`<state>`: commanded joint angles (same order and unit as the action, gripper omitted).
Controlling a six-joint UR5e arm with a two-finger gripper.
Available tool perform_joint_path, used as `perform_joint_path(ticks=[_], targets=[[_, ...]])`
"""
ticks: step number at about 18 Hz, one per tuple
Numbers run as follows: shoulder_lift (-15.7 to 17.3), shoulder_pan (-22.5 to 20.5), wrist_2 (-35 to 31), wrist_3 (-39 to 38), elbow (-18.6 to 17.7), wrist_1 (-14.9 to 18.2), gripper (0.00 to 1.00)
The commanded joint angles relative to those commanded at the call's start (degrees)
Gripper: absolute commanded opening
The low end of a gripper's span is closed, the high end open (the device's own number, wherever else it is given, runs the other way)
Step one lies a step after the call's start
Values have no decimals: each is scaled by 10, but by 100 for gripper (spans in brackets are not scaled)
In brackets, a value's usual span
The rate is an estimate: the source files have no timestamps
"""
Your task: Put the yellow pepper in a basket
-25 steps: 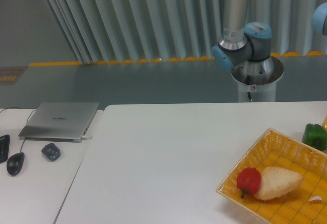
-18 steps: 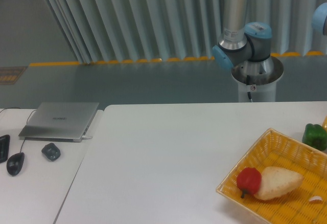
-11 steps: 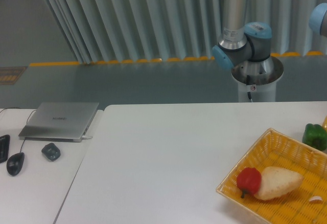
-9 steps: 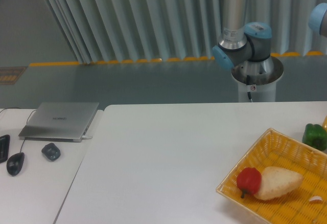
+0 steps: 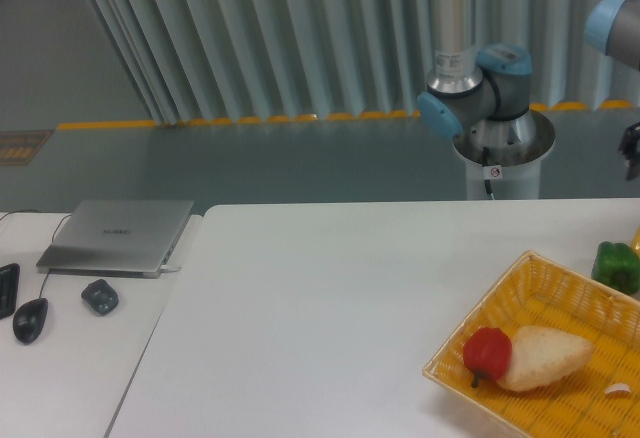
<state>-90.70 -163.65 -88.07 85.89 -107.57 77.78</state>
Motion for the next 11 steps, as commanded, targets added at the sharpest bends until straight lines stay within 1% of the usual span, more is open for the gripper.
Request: perform_joint_path(ticks=[2,5,7,8,10,11], targets=[[-3,-15,32,-16,-4,-3,100],[-6,-55,78,-18,-11,-8,100],[-12,-66,81,-18,-15,-29,100],[-21,-68,80,-18,-15,-38,100],[-25,-75,81,-19,-15,-41,100],[-26,-76,81,-18,-15,-48,100]])
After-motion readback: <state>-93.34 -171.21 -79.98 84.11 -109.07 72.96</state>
